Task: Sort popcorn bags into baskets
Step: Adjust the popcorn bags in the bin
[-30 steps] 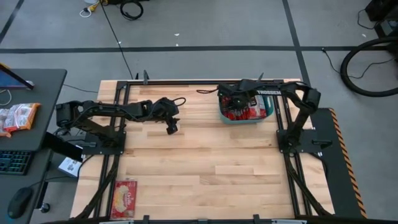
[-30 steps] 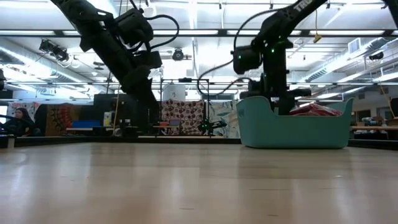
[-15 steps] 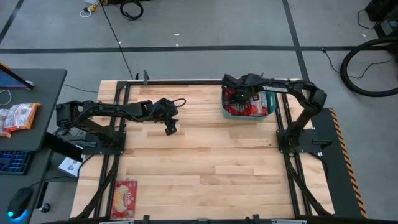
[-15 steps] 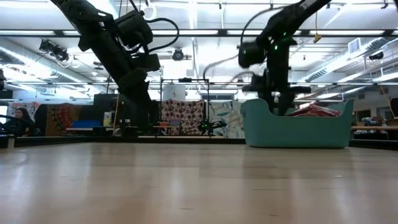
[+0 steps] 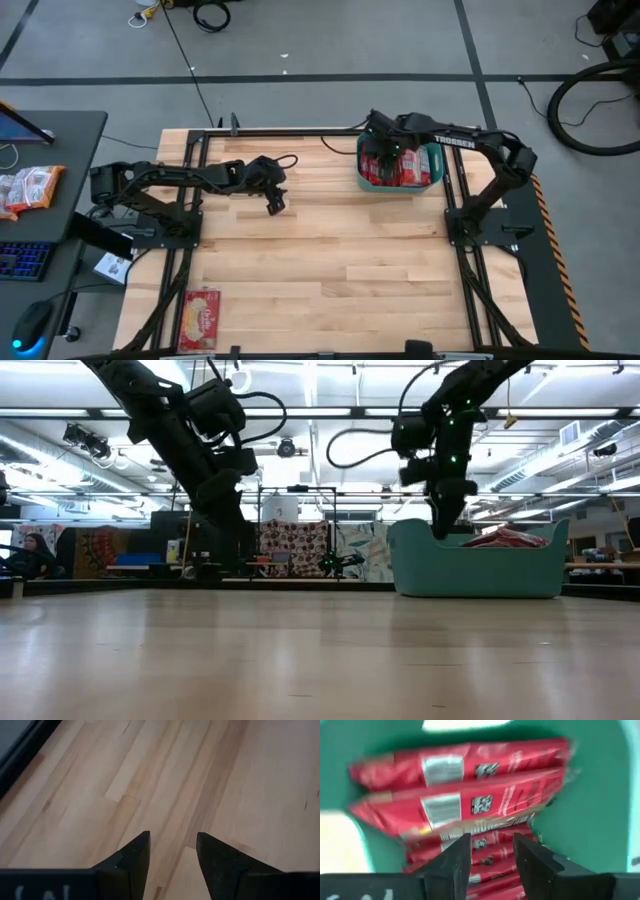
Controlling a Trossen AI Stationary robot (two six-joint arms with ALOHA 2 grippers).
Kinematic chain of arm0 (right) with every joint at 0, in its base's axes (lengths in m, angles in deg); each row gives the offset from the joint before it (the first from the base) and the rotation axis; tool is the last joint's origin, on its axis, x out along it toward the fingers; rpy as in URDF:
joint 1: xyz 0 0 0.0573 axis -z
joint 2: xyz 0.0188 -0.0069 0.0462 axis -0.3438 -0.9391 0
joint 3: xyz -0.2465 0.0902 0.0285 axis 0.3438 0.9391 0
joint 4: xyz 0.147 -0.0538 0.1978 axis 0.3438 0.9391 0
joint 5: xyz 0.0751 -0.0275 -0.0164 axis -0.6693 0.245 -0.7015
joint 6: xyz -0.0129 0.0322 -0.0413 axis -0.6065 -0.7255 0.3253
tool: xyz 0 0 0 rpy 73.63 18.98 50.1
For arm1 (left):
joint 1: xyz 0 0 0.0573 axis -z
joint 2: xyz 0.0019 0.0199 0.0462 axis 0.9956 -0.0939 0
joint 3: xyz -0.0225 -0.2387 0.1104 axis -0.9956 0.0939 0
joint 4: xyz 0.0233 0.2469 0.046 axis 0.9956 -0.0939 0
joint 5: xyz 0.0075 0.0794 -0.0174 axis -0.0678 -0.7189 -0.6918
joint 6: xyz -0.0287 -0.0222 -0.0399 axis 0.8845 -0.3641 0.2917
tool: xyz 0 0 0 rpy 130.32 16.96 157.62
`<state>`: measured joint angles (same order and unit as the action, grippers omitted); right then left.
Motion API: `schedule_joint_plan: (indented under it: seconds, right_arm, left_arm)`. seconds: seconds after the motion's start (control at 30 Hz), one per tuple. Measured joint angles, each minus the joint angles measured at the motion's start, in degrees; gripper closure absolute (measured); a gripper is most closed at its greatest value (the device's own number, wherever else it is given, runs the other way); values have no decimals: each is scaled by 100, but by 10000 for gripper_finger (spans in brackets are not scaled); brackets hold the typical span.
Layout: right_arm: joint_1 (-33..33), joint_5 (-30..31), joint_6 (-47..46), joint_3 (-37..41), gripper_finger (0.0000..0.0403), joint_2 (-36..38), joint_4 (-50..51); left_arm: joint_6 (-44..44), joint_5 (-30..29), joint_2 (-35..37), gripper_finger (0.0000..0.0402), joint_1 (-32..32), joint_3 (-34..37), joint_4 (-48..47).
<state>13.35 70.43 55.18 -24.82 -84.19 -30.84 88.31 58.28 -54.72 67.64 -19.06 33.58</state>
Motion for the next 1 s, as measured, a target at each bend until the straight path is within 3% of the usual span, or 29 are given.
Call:
schedule_joint_plan:
  seconds: [0.2,0.47,0.6,0.8,1.0]
  right_arm:
    - [303,-159,1013,0,237,-579,-20]
    - [601,121,1059,-25,149,-1394,-137]
    - [631,239,1075,-26,138,-1749,-69]
    - [571,228,1047,-61,208,-2104,76]
    - [481,178,1021,-32,353,-2026,9]
  left_arm:
    - [657,1,1,235,32,0,7]
    - [1392,-2,0,235,50,0,2]
    - [1579,-3,1,235,112,0,2]
    - [1727,-171,-1,235,190,0,-47]
    - [1737,-287,1,235,181,0,-48]
